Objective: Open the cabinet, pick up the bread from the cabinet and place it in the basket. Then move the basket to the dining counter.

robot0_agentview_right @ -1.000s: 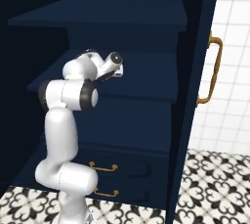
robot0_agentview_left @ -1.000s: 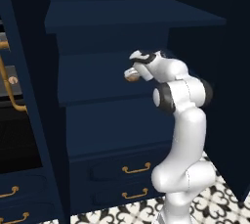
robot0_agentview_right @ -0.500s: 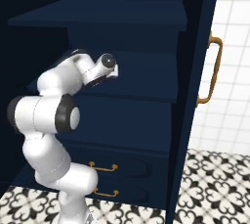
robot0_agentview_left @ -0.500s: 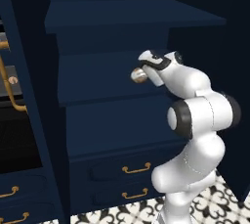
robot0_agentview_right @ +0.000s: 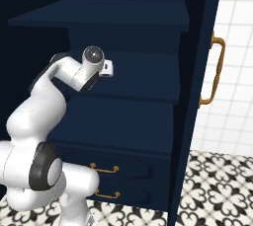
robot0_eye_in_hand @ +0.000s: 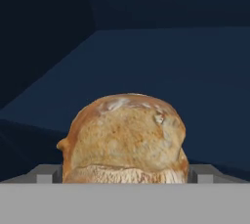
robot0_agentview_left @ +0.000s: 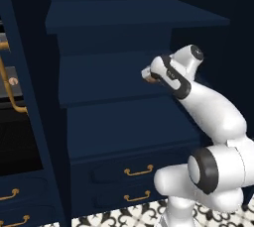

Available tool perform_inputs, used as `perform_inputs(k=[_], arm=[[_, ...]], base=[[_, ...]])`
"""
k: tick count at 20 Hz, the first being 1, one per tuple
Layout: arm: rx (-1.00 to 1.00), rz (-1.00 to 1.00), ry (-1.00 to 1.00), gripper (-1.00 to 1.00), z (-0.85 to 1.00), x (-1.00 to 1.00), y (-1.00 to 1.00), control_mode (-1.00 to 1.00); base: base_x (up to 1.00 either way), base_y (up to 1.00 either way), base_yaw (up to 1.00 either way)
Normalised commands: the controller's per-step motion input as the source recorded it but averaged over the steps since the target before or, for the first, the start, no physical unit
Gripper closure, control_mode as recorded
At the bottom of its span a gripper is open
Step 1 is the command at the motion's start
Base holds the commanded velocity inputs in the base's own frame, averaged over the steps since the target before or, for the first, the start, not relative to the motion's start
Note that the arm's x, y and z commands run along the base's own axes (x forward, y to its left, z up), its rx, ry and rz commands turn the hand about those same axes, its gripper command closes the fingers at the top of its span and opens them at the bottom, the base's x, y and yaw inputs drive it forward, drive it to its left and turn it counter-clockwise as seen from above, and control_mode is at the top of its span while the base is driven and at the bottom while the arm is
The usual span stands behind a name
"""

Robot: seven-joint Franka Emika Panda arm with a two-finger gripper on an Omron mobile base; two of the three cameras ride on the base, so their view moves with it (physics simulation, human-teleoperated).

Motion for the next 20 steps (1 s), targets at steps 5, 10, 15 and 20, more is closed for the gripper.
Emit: perform_inputs(k=[5,10,15,20], arm=[[-0.04,-0.15,0.00,1.00,0.36,-1.00,-0.19,-1.00],[-0.05,-0.12,0.00,1.00,0.34,-1.00,-0.02,-1.00],[-0.05,-0.08,0.02,1.00,0.48,-1.00,0.00,-1.00],[-0.03,-0.06,0.02,1.00,0.34,-1.00,0.00,-1.00]], base=[[0.00,0.00,0.00],[0.00,0.00,0.00],[0.00,0.00,0.00],[0.00,0.00,0.00]])
